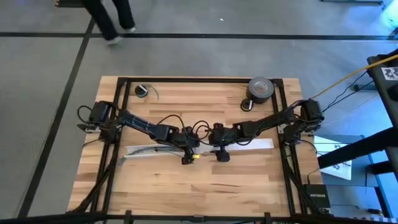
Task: Ziptie cables
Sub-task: Close the white cable duct
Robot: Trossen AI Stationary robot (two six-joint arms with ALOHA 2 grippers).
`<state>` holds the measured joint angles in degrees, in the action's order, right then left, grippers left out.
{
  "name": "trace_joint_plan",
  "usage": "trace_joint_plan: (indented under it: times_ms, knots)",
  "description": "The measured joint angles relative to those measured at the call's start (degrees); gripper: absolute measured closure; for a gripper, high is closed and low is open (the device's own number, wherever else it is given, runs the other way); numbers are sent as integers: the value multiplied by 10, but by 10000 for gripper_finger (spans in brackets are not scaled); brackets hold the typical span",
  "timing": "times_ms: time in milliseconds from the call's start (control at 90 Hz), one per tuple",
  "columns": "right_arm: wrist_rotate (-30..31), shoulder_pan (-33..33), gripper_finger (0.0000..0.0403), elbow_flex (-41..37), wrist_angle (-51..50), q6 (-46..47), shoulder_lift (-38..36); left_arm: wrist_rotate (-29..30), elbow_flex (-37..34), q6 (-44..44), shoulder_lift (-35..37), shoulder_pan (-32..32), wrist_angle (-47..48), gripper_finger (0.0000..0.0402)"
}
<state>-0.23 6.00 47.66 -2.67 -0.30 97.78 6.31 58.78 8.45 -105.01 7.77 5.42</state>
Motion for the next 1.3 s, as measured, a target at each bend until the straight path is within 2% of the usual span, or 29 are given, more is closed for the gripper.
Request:
trace_joint_plan:
  times_ms: [467, 644, 911, 1022, 1300]
  knots:
    - [1, 0, 95, 0, -2, 0, 0, 2, 2, 4, 57, 0, 67, 102]
    - [1, 0, 95, 0, -2, 0, 0, 3, 2, 29, 62, 3, 108, 102]
    - [0, 0, 95, 0, -2, 0, 0, 22, 1, 27, 63, 24, 109, 102]
    - [0, 0, 95, 0, -2, 0, 0, 36, -16, 30, 64, 31, 85, 102]
    - [-2, 0, 95, 0, -3, 0, 0, 35, -86, 43, 63, 31, -56, 102]
